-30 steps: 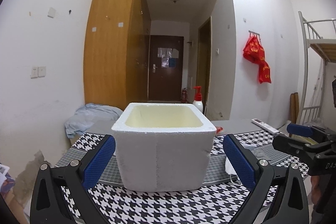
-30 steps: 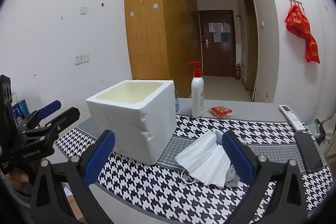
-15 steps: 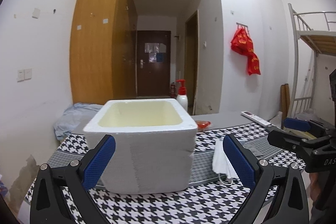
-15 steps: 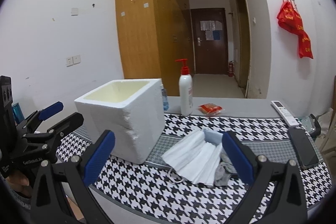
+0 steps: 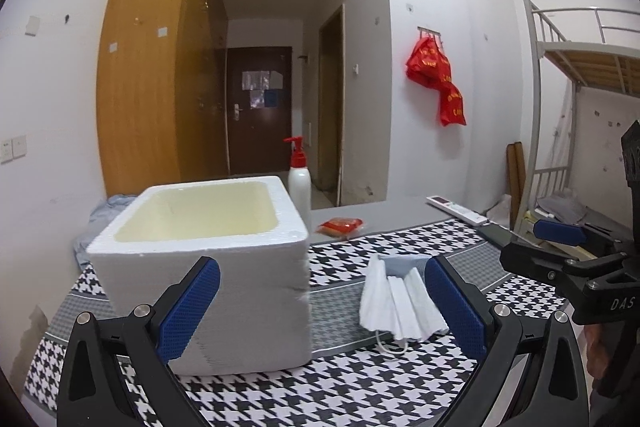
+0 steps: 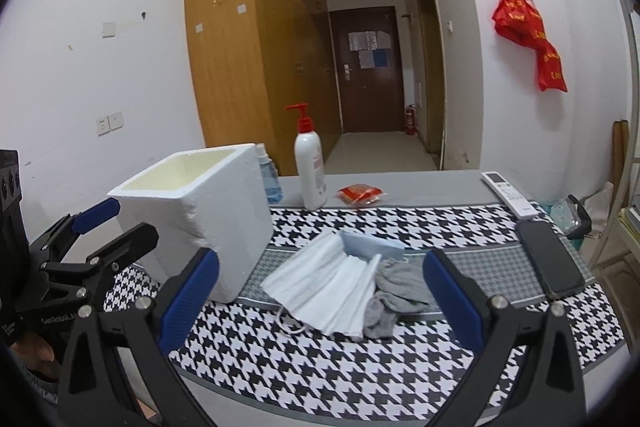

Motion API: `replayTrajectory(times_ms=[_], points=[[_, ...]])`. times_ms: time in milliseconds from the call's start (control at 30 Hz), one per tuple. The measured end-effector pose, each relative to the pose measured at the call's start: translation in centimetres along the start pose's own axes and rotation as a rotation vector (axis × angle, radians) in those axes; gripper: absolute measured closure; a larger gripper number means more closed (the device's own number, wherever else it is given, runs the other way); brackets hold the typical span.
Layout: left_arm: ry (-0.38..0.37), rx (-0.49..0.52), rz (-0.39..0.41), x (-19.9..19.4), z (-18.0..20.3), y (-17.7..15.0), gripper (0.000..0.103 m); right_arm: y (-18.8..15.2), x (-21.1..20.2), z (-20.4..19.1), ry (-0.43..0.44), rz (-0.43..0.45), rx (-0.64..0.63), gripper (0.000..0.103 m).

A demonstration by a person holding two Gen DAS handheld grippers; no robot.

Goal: Organize soft objects
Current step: 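Move both grippers toward the white masks and grey cloth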

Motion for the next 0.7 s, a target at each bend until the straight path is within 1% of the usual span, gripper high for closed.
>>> replayTrajectory(times_ms=[167,233,267,367,700], points=[[-0.052,0.008,-0.025,1.2,0.9,0.3,0.001,0.0,0.0,0.9,-0.035,-0.006,0.007,0.0],[-0.081,0.026,-0.046,1.9,1.7,0.3,0.001,-0.1,0.1,1.3,-0.063,-0.018,-0.001,0.0],[-0.089,0.034,-0.044,2.0,2.1,0.3,0.001,-0.2,0.1,1.5,-0.074,-0.018,0.001,0.0],[-0.105,0.047,-0.04,2.4,2.8,0.4,0.001,-0.4,0.2,2.2,-0.082,-0.015,0.025,0.0],[-0.142,0.072,-0.088,4.2,4.8,0.0,0.001,-1.1,0.6,4.2,-0.103,-0.039,0.055,0.0]])
Point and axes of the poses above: each gripper's, at about its wrist camera, not at the fingertips, and x roughly the way its jaws point, z to its right, y to its top, the point moved 1 cm from there along x, roughly the way its jaws point, and after that the axes turned 8 degrees about x, right-handed, at the moved point
